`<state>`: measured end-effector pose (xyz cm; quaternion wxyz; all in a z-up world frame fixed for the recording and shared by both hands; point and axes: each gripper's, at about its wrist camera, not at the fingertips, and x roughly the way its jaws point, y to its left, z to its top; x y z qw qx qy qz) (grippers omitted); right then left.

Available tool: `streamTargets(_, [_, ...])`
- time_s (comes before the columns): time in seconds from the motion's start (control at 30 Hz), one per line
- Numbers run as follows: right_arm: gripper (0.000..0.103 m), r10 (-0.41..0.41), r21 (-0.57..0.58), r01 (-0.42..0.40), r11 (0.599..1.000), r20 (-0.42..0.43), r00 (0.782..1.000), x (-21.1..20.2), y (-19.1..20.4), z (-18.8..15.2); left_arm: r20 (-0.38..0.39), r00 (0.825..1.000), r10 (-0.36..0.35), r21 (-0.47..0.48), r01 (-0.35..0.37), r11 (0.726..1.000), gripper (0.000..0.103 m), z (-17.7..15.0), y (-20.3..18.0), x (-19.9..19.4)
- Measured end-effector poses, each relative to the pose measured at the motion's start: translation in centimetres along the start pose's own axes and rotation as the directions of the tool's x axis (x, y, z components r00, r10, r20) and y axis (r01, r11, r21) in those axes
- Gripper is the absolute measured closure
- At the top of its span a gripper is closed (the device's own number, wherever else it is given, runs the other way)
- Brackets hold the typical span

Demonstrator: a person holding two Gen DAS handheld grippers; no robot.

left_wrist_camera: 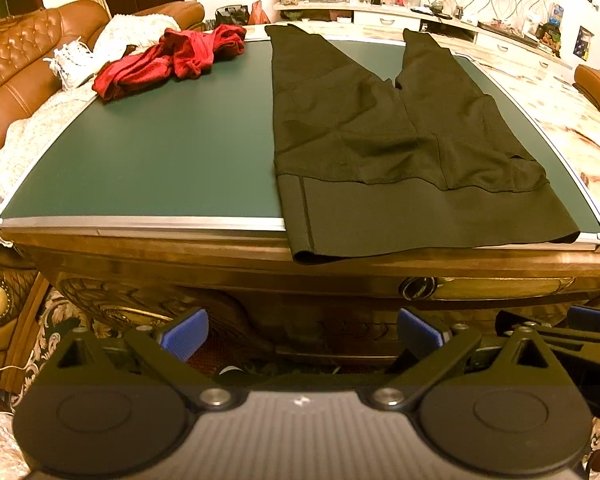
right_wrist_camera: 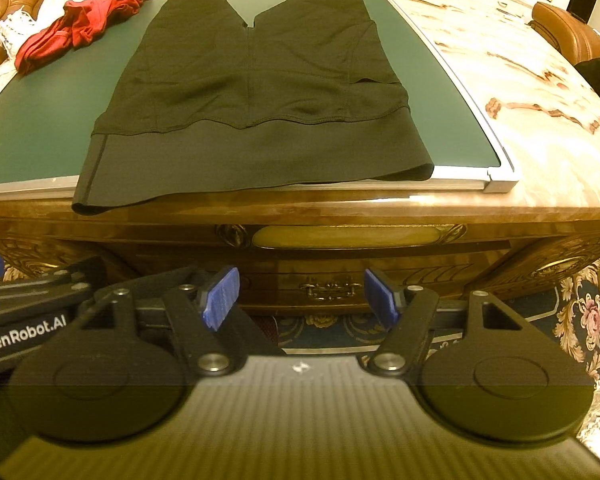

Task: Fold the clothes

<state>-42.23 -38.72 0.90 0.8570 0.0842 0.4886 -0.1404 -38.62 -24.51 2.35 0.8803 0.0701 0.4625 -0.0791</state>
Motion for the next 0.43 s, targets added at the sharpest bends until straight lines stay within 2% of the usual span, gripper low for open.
streamTargets(0.3, [0.026, 0.0, -0.002, 0.0, 1.0, 0.002, 1.0, -0.01, 0.02, -0.06, 0.021, 1.0, 0.014, -0.006, -0.014, 1.0, 0.001, -0.06, -0.02, -0.25])
streamTargets(0.43, [0.026, -0.001, -0.003, 0.001, 1.0, 0.002, 1.0, -0.01, 0.07, -0.07, 0.007, 1.0, 0.005, -0.004, -0.005, 1.0, 0.0, 0.06, 0.03, -0.12])
